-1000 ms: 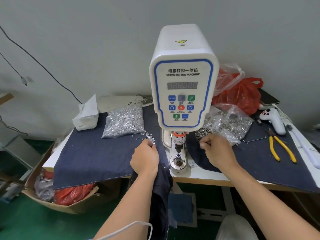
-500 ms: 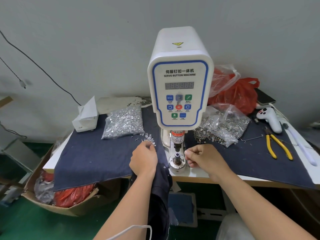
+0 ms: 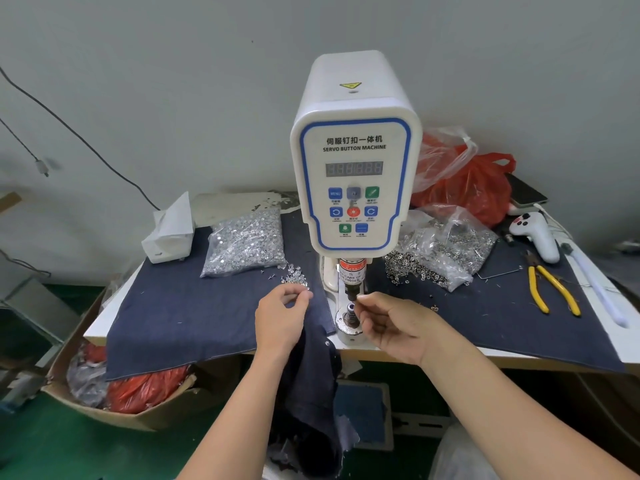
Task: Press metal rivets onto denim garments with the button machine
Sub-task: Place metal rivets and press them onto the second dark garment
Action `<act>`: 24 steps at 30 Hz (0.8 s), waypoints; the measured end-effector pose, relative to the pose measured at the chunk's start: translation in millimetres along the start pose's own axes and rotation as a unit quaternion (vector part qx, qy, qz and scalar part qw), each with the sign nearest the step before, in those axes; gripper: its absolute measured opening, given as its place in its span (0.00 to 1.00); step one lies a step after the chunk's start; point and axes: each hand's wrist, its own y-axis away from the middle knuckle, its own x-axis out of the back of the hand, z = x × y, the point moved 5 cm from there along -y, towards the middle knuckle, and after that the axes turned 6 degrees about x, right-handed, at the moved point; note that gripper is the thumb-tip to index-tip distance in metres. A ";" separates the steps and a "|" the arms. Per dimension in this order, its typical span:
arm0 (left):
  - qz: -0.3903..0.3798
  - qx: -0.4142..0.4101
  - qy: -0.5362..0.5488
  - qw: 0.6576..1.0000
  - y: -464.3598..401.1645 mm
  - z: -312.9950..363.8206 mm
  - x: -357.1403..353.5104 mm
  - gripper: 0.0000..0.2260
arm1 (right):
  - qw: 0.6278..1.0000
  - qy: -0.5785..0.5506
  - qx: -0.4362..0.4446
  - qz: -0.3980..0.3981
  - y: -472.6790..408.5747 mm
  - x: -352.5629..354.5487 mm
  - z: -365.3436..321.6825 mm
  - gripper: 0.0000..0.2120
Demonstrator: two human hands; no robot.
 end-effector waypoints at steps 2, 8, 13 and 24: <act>-0.026 -0.004 0.024 0.999 5.3 -1.1 -0.2 0.06 | 1.000 -0.003 0.001 0.001 0.1 -1.0 0.8 0.05; -0.094 -0.063 0.015 0.993 30.7 12.2 -10.1 0.06 | 0.999 -0.031 0.005 -0.011 0.8 -3.5 1.9 0.11; -0.118 -0.096 -0.004 0.988 43.2 23.5 -18.8 0.07 | 0.999 -0.020 0.025 -0.025 0.1 -2.4 -0.4 0.15; -0.100 -0.133 -0.138 0.976 47.7 40.5 -24.5 0.08 | 0.997 0.025 0.078 0.016 -1.9 49.9 -16.0 0.12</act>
